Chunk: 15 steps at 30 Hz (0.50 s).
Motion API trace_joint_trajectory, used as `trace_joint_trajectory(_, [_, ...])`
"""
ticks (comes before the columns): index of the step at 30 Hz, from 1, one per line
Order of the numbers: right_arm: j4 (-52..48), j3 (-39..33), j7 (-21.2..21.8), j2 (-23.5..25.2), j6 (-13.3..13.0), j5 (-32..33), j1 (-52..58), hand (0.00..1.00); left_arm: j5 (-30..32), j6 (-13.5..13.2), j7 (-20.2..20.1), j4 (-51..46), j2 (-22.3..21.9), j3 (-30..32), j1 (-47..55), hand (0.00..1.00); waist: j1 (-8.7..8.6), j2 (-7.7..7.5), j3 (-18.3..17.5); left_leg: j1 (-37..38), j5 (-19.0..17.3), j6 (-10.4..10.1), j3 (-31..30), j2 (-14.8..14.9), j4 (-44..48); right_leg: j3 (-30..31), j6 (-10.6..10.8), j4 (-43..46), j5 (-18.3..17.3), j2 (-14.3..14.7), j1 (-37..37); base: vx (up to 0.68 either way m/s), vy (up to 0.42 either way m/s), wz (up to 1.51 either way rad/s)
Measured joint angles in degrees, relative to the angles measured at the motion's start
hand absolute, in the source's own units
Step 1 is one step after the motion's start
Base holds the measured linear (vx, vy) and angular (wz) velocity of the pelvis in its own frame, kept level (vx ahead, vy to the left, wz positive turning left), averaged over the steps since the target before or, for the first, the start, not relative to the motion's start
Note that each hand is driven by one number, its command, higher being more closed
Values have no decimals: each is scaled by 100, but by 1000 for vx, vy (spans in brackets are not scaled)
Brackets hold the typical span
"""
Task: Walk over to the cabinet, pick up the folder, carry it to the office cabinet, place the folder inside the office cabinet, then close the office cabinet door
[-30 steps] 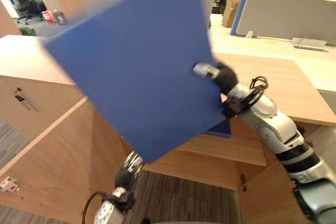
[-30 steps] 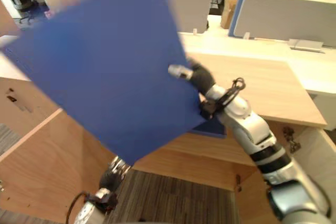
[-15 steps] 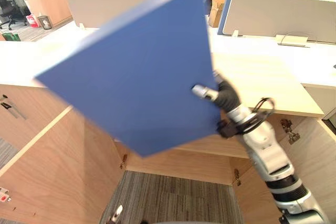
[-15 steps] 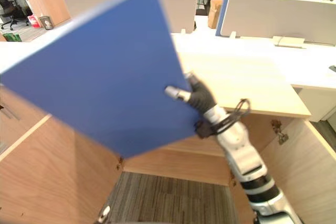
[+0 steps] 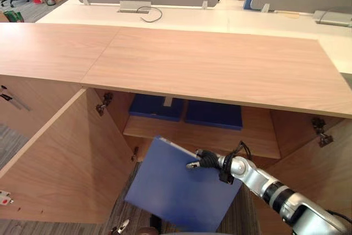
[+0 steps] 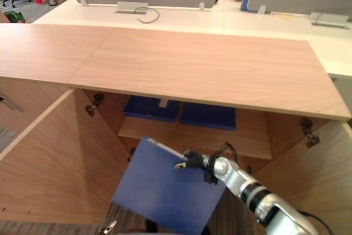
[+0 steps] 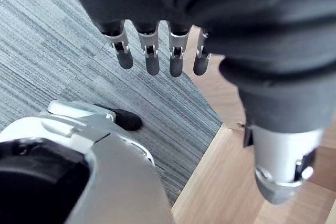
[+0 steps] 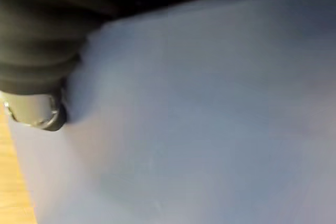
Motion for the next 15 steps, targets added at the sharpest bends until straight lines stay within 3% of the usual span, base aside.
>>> trace_joint_trajectory(3, [982, -963, -240, 347, 223, 136, -547, 100, -32, -42, 88, -133, -52, 10, -235, 0, 24, 117, 534, -245, 0, 25, -70, 10, 169, -38, -1, 153, -2, -20, -180, -26, 1, 7])
trace_joint_trajectory(5, [1477, -1542, -555, 457, 390, 643, -1043, 100, -214, -45, 204, -131, -108, 35, -478, 0, 32, 223, 933, -598, -106, 71, -100, 57, 555, -37, -24, 452, -34, -70, -484, -102, 14, 3])
trace_joint_trajectory(8, [1859, -2395, -1118, 505, 581, 1599, -1919, 100, -634, -73, 414, -133, -124, 256, -851, 0, 35, 416, 1582, -1226, -467, 123, -103, 148, 1532, 24, -55, 1413, -395, -233, -1103, -165, 12, -3])
trace_joint_trajectory(12, [1726, -2975, -1584, 680, 582, 2968, -2172, 100, -1019, -107, 646, -112, -161, 647, -887, 0, 101, 377, 1704, -1602, -624, 74, 42, 159, 1879, 196, -85, 2261, -784, -409, -1806, -117, -12, -11])
trace_joint_trajectory(15, [1477, -2973, -1652, 850, 585, 3267, -2124, 100, -1126, -106, 729, -116, -305, 916, -877, 0, 52, 373, 1709, -1583, -596, 35, 99, 194, 1778, 229, -99, 2305, -861, -404, -1882, -13, -29, -14])
